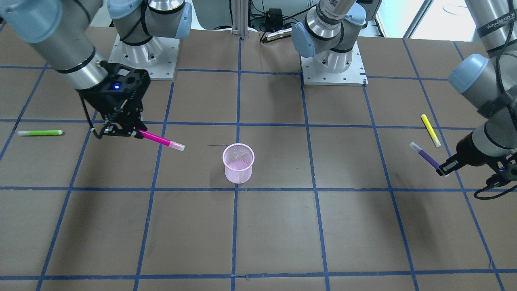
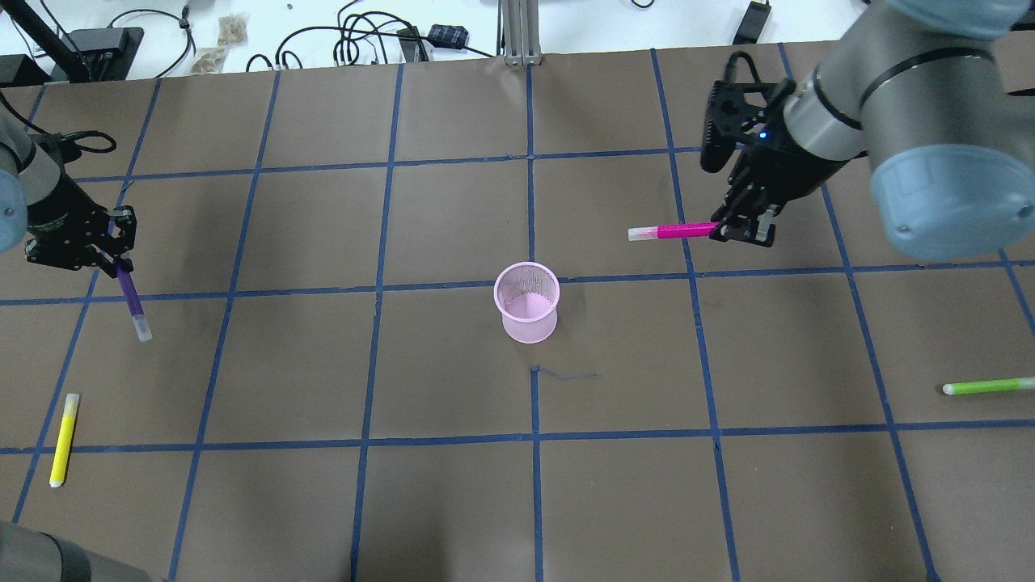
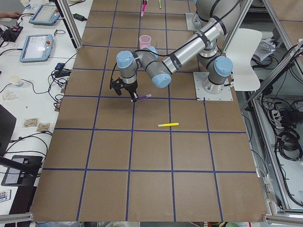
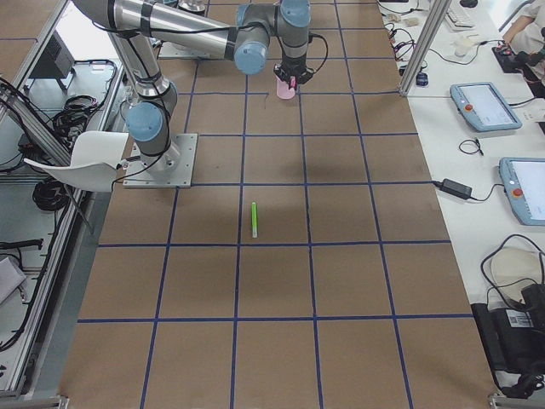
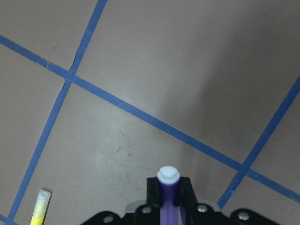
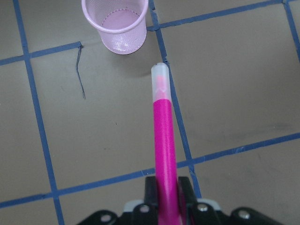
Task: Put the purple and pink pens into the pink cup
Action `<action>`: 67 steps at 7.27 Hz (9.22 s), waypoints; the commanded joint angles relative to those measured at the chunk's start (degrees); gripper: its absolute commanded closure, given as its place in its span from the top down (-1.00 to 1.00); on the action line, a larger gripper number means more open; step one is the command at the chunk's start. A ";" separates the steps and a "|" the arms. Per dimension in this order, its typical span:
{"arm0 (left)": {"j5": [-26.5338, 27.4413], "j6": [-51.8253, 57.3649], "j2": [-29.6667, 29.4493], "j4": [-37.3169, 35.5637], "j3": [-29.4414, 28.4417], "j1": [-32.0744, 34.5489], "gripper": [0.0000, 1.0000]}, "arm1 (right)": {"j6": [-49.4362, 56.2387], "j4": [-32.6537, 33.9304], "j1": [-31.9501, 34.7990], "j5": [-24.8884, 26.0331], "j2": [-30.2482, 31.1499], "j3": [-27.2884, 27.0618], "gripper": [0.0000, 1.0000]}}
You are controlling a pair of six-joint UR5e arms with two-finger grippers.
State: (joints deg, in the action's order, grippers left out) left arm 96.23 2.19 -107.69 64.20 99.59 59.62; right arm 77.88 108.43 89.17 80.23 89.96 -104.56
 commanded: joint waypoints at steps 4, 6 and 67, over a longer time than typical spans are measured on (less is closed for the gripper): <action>-0.08 0.00 -0.16 0.22 0.16 0.05 -1.00 | -11.87 2.85 23.21 17.29 -10.65 6.89 -0.98; -0.35 0.09 -0.24 0.22 0.60 0.05 -1.00 | -14.93 -0.22 26.93 21.18 -15.59 10.34 -0.94; -4.30 0.88 21.81 22.36 -4.67 28.45 1.00 | -82.01 -12.62 5.58 9.33 -3.57 18.78 1.00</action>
State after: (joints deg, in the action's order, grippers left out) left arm 91.71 3.24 -86.37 85.59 94.91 88.18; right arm -4.13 95.77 94.75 89.58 86.40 -85.78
